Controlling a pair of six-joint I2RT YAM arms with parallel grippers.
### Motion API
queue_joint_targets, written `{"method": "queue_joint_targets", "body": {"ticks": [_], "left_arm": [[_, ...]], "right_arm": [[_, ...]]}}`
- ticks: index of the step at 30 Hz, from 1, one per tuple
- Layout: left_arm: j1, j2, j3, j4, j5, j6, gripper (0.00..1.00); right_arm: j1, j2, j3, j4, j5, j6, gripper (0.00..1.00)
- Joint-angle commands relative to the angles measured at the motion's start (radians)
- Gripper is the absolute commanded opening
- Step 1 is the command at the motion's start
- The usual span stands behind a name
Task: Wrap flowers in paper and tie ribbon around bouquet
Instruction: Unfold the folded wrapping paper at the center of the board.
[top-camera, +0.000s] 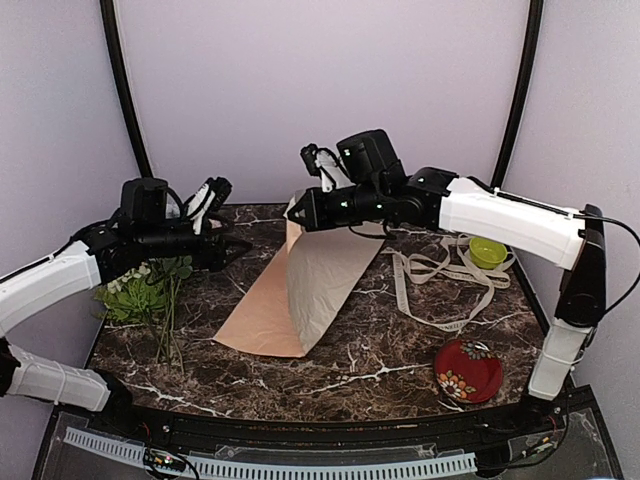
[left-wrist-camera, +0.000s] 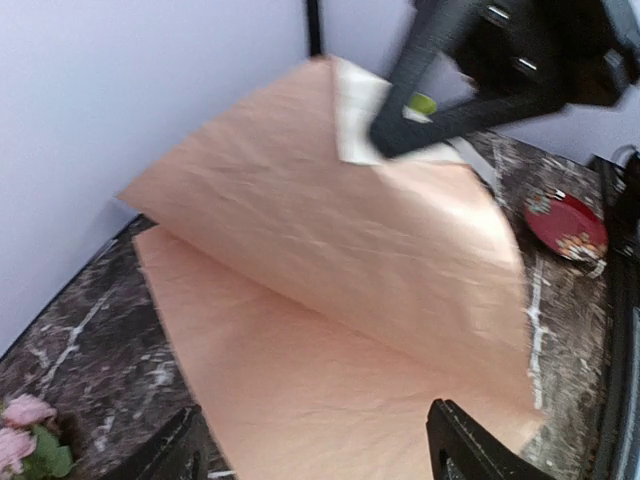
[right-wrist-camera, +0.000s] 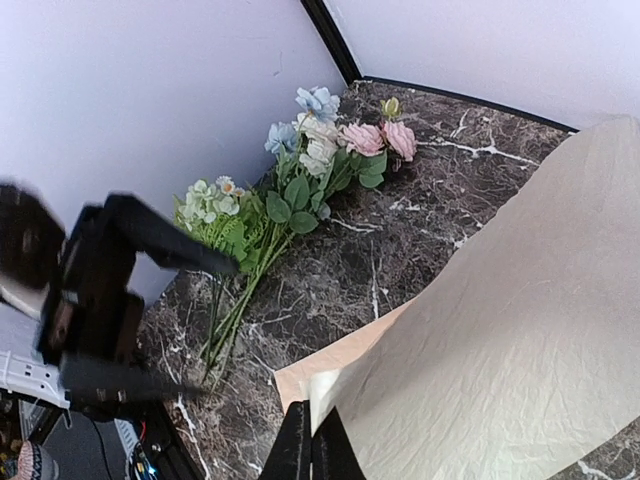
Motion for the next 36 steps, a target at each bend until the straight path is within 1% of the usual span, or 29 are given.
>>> {"method": "queue_joint_targets", "body": {"ticks": [1, 4, 7, 9, 12, 13, 15, 16, 18, 22, 23, 25, 28, 30, 31, 32, 33, 34, 36], "left_arm": [[-0.144, -0.006, -0.032, -0.16, 0.159, 0.227, 0.81], [-0.23, -0.023, -0.057, -0.216, 0.254, 0.285, 0.89], [-0.288, -0.047, -0.109, -0.182, 0.261, 0.317, 0.94], [-0.305, -0.047, -0.142, -0.124, 0.214, 0.29, 0.96], [-0.311, -0.016, -0.166, 0.027, -0.003, 0.162, 0.97], [-0.311, 0.002, -0.17, 0.086, -0.055, 0.114, 0.97], [-0.311, 0.024, -0.189, 0.159, -0.084, 0.029, 0.97], [-0.313, 0.035, -0.202, 0.191, -0.083, -0.004, 0.97], [-0.323, 0.057, -0.233, 0.244, -0.124, -0.058, 0.97], [-0.334, 0.091, -0.269, 0.278, -0.204, -0.078, 0.93], [-0.335, 0.095, -0.271, 0.285, -0.218, -0.072, 0.91], [-0.337, 0.102, -0.269, 0.296, -0.258, -0.061, 0.79], [-0.337, 0.113, -0.26, 0.293, -0.302, -0.059, 0.51], [-0.337, 0.112, -0.265, 0.3, -0.298, -0.059, 0.37], [-0.337, 0.109, -0.27, 0.309, -0.295, -0.053, 0.27], [-0.337, 0.106, -0.274, 0.316, -0.299, -0.046, 0.2], [-0.337, 0.103, -0.274, 0.32, -0.313, -0.035, 0.16], [-0.337, 0.1, -0.273, 0.324, -0.337, -0.021, 0.14], [-0.337, 0.098, -0.264, 0.33, -0.392, 0.026, 0.13]], "right_arm": [[-0.004, -0.019, 0.003, 0.135, -0.001, 0.046, 0.0], [-0.004, -0.028, 0.036, 0.136, 0.042, 0.027, 0.0], [-0.004, -0.042, 0.035, 0.173, 0.066, 0.027, 0.0], [-0.004, -0.047, 0.028, 0.198, 0.073, 0.036, 0.0], [-0.004, -0.049, 0.009, 0.231, 0.072, 0.046, 0.0], [-0.003, -0.049, 0.005, 0.237, 0.073, 0.048, 0.0], [-0.004, -0.049, 0.004, 0.243, 0.078, 0.047, 0.0], [-0.004, -0.052, 0.004, 0.248, 0.079, 0.045, 0.0], [-0.003, -0.057, 0.007, 0.251, 0.082, 0.038, 0.0], [-0.003, -0.074, 0.004, 0.253, 0.092, 0.022, 0.0], [-0.003, -0.077, 0.004, 0.251, 0.092, 0.017, 0.0], [-0.004, -0.086, 0.002, 0.244, 0.095, 0.011, 0.0], [-0.003, -0.113, -0.019, 0.237, 0.105, 0.003, 0.0], [-0.004, -0.144, -0.049, 0.242, 0.109, -0.001, 0.0], [-0.004, -0.162, -0.064, 0.241, 0.109, -0.005, 0.0], [-0.004, -0.182, -0.081, 0.238, 0.11, -0.009, 0.0], [-0.004, -0.195, -0.098, 0.233, 0.112, -0.014, 0.0], [-0.003, -0.225, -0.115, 0.231, 0.109, -0.02, 0.0], [-0.003, -0.27, -0.154, 0.217, 0.107, -0.034, 0.0]]}}
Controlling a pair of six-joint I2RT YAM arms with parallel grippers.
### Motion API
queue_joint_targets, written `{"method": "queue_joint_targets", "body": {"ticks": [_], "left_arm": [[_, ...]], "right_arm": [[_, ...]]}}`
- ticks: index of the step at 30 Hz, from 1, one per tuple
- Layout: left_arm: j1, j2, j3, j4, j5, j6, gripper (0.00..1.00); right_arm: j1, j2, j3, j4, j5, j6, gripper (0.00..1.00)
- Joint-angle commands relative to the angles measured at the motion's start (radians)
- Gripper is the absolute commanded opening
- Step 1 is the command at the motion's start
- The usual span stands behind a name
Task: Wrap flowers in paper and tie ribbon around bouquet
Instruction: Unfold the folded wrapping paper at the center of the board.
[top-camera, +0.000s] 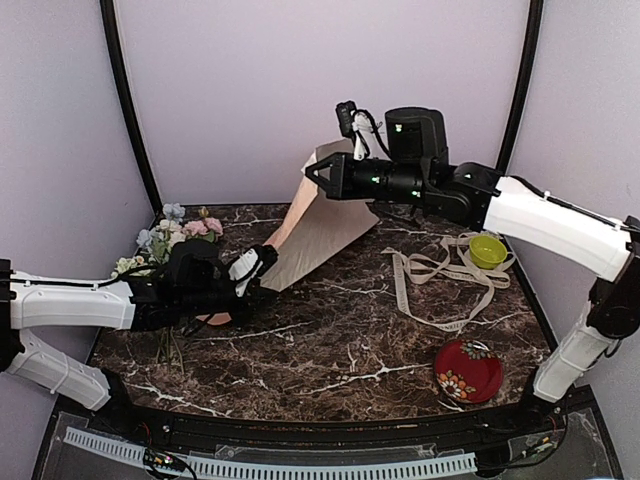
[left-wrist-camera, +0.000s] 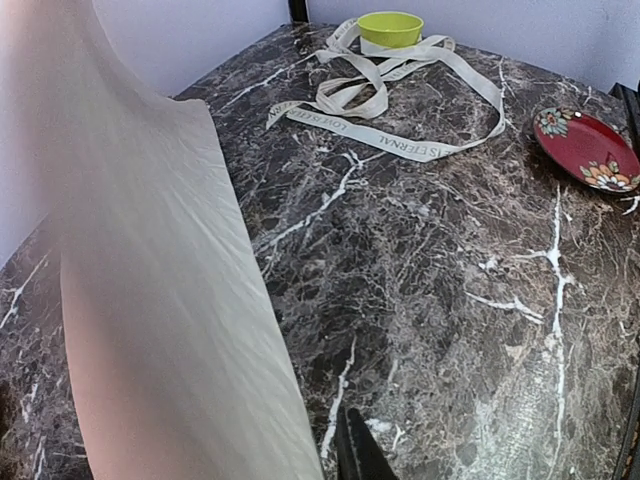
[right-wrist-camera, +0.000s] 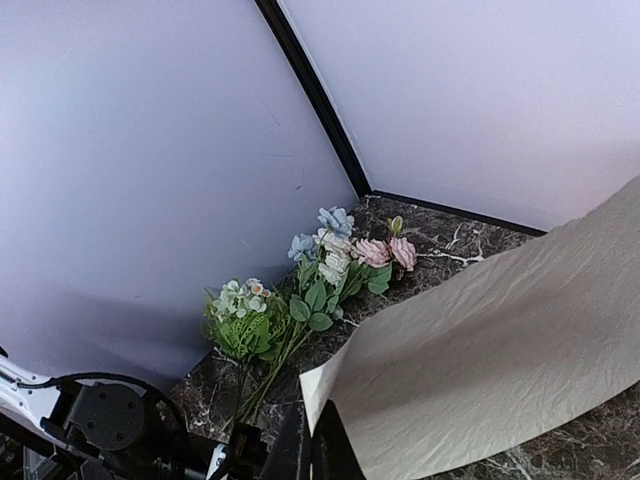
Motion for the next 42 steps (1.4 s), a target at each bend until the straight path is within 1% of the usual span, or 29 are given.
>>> {"method": "queue_joint_targets", "body": {"ticks": [1, 4, 6, 9, 11, 15, 16, 17, 19, 22, 25, 27, 30, 32, 35, 38, 42], "left_arm": [[-0.003, -0.017, 0.005, 0.045, -0.123, 0.11, 0.11], [-0.003, -0.007, 0.027, 0.064, -0.227, 0.228, 0.05], [-0.003, 0.0, 0.037, 0.093, -0.257, 0.308, 0.02], [-0.003, 0.023, 0.058, 0.078, -0.206, 0.418, 0.02], [-0.003, 0.043, 0.074, 0.029, -0.166, 0.441, 0.0], [-0.004, 0.05, 0.044, -0.008, -0.141, 0.483, 0.0], [-0.006, 0.047, 0.033, -0.01, -0.141, 0.505, 0.0], [-0.01, 0.043, 0.024, -0.016, -0.14, 0.523, 0.0], [-0.019, 0.033, 0.011, -0.037, -0.142, 0.561, 0.0], [-0.03, 0.019, -0.009, -0.059, -0.132, 0.614, 0.0], [-0.041, 0.027, -0.025, -0.074, -0.124, 0.668, 0.0], [-0.05, 0.047, -0.032, -0.083, -0.144, 0.695, 0.0], [-0.058, 0.072, -0.035, -0.109, -0.184, 0.724, 0.0], [-0.059, 0.078, -0.042, -0.121, -0.191, 0.736, 0.0], [-0.059, 0.071, -0.063, -0.136, -0.176, 0.746, 0.0], [-0.061, 0.059, -0.079, -0.157, -0.173, 0.747, 0.0], [-0.067, 0.049, -0.09, -0.19, -0.144, 0.749, 0.0]], "right_arm": [[-0.001, -0.115, -0.075, 0.014, 0.008, -0.039, 0.0], [-0.001, -0.19, -0.151, 0.008, 0.004, -0.051, 0.0], [-0.001, -0.245, -0.195, -0.012, -0.014, -0.062, 0.0], [0.003, -0.314, -0.235, -0.104, -0.033, -0.089, 0.0], [0.014, -0.363, -0.284, -0.157, -0.055, -0.085, 0.0], [0.047, -0.456, -0.508, -0.131, -0.201, -0.016, 0.0], [0.055, -0.479, -0.554, -0.136, -0.243, -0.003, 0.04], [0.062, -0.507, -0.6, -0.141, -0.251, 0.014, 0.08], [0.069, -0.587, -0.706, -0.133, -0.23, 0.065, 0.18], [0.07, -0.743, -0.857, -0.117, -0.18, 0.151, 0.42], [0.067, -0.885, -0.908, -0.191, -0.058, 0.188, 0.6], [0.06, -0.931, -0.893, -0.28, 0.063, 0.21, 0.68], [0.033, -0.925, -0.835, -0.434, 0.224, 0.244, 0.75], [0.012, -0.88, -0.782, -0.512, 0.281, 0.228, 0.77], [-0.015, -0.781, -0.666, -0.574, 0.312, 0.166, 0.78], [-0.055, -0.663, -0.553, -0.596, 0.318, 0.076, 0.81], [-0.158, -0.478, -0.486, -0.567, 0.234, -0.046, 0.83]]}}
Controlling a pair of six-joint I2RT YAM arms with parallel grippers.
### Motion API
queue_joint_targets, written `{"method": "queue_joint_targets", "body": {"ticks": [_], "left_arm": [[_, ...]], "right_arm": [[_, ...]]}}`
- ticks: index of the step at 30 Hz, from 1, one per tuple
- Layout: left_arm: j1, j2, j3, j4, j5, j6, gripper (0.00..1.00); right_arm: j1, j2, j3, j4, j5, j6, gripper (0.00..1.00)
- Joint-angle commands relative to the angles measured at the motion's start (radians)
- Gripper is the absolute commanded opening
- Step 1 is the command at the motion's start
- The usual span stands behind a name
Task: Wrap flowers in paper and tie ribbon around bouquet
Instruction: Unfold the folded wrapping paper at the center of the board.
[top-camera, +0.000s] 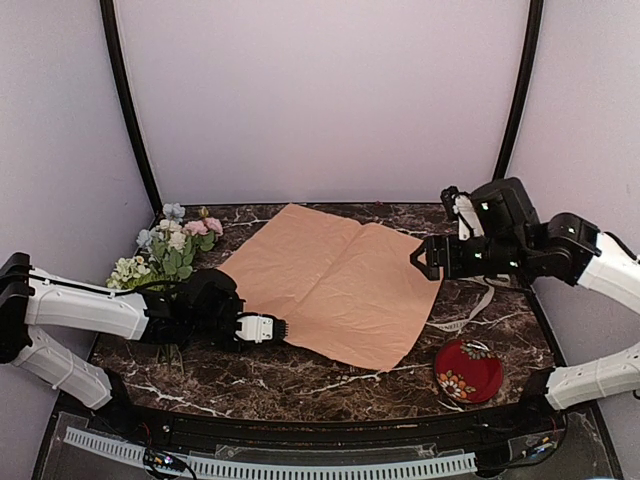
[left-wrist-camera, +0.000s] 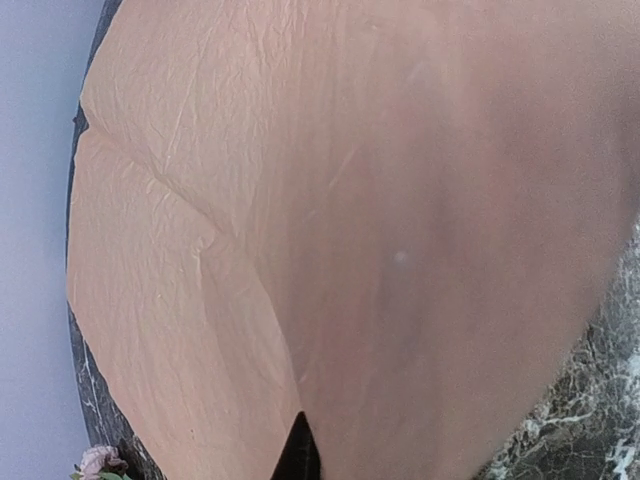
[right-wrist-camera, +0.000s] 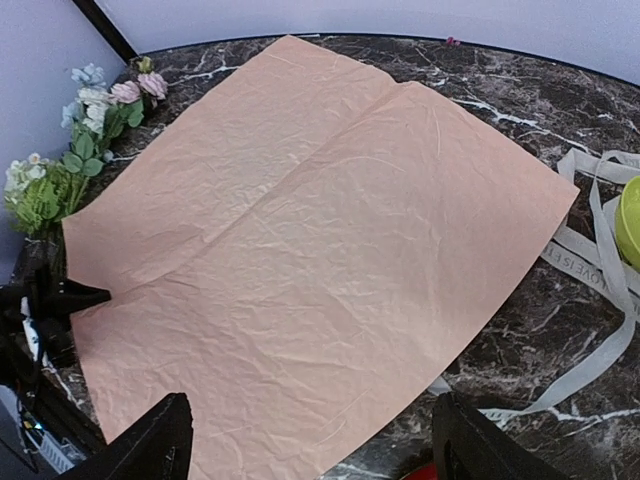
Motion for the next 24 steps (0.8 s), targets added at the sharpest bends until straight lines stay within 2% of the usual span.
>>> {"method": "queue_joint_targets", "body": {"ticks": [1, 4, 5, 6, 9, 11, 15, 18, 21, 24], "left_arm": [[-0.016, -0.027, -0.023, -0.063, 0.026, 0.016, 0.0], [-0.031, -0.019, -0.015, -0.092, 0.028, -0.012, 0.0], [-0.036, -0.017, -0.007, -0.12, 0.032, -0.03, 0.04], [-0.039, -0.017, 0.005, -0.146, 0.037, -0.055, 0.13], [-0.064, -0.024, 0.055, -0.272, 0.046, -0.153, 0.53], [-0.099, -0.032, 0.1, -0.367, 0.042, -0.212, 0.67], [-0.175, -0.036, 0.186, -0.537, 0.045, -0.318, 0.73], [-0.193, -0.037, 0.274, -0.652, 0.128, -0.403, 0.74], [-0.192, -0.062, 0.315, -0.647, 0.211, -0.492, 0.75], [-0.128, -0.061, 0.32, -0.57, 0.027, -0.667, 0.77]], "right_arm": [[-0.101, 0.186, 0.064, 0.0, -0.04, -0.165, 0.83], [-0.14, 0.334, 0.073, 0.051, -0.069, -0.211, 0.8], [-0.142, 0.383, 0.076, 0.067, -0.079, -0.222, 0.78], [-0.143, 0.43, 0.08, 0.071, -0.093, -0.237, 0.76], [-0.143, 0.53, 0.119, 0.073, -0.092, -0.259, 0.71], [-0.144, 0.566, 0.128, 0.088, -0.065, -0.272, 0.7], [-0.162, 0.642, 0.149, 0.11, -0.076, -0.291, 0.69], [-0.18, 0.693, 0.172, 0.113, -0.077, -0.3, 0.68], [-0.194, 0.737, 0.185, 0.124, -0.071, -0.306, 0.64], [-0.196, 0.782, 0.204, 0.126, -0.074, -0.316, 0.53]]}}
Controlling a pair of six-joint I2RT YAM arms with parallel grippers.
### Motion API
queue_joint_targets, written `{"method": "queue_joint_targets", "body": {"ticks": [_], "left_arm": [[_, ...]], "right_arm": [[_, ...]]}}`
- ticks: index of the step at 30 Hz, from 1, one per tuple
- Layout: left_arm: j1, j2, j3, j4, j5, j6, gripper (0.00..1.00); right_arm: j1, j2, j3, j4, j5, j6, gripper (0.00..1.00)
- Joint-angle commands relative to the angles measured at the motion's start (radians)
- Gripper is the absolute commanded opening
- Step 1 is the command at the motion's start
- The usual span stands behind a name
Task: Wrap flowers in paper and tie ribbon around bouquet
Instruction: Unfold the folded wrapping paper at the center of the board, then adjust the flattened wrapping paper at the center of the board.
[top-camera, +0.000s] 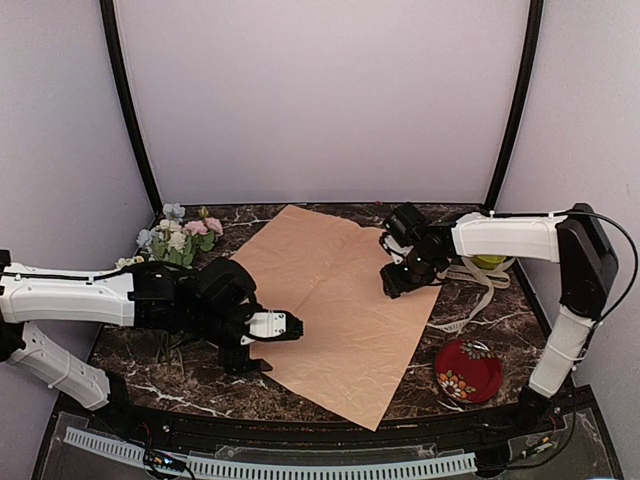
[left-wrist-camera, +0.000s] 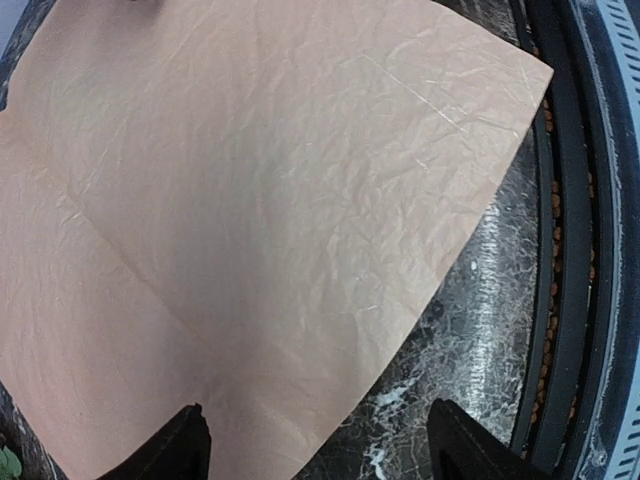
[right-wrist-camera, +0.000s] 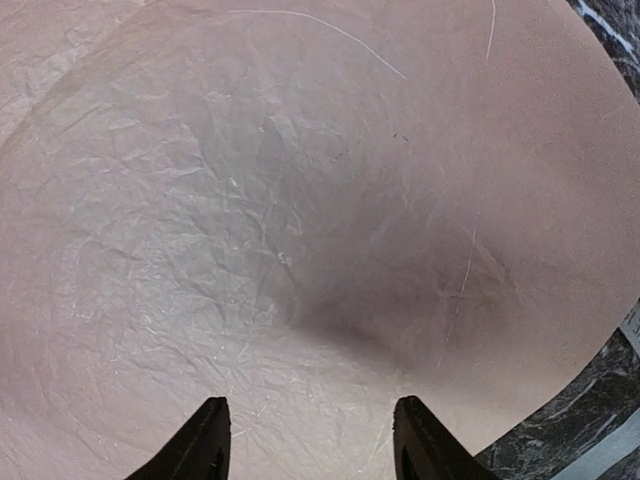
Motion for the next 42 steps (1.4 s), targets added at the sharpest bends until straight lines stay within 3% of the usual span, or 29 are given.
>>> {"method": "queue_joint_targets", "body": {"ticks": [1, 3, 4, 10, 20, 27, 35, 42], "left_arm": [[0.116, -0.004, 0.043, -0.028, -0.148, -0.306, 0.73], [0.246, 0.061, 0.08, -0.086, -0.214, -0.441, 0.58], [0.29, 0.096, 0.087, -0.117, -0.263, -0.497, 0.56], [0.395, 0.213, 0.051, -0.134, -0.344, -0.696, 0.56], [0.452, 0.475, 0.043, -0.004, -0.377, -0.706, 0.55], [0.495, 0.585, 0.153, -0.016, -0.437, -0.648, 0.55], [0.521, 0.522, 0.249, -0.006, -0.427, -0.573, 0.56], [0.644, 0.349, 0.313, -0.062, -0.259, -0.642, 0.62]], "right_arm": [[-0.01, 0.064, 0.043, 0.019, 0.001, -0.024, 0.48], [-0.01, 0.089, 0.048, 0.01, 0.0, -0.031, 0.41], [-0.009, 0.1, 0.047, 0.006, 0.0, -0.033, 0.39], [0.007, 0.117, 0.013, 0.003, 0.003, -0.03, 0.29], [0.062, 0.096, -0.087, -0.018, 0.025, 0.023, 0.28], [0.092, 0.047, -0.181, -0.006, -0.021, 0.082, 0.29], [0.102, -0.003, -0.122, -0.03, -0.042, 0.101, 0.29], [0.102, -0.095, 0.016, -0.059, -0.018, 0.068, 0.3]]}}
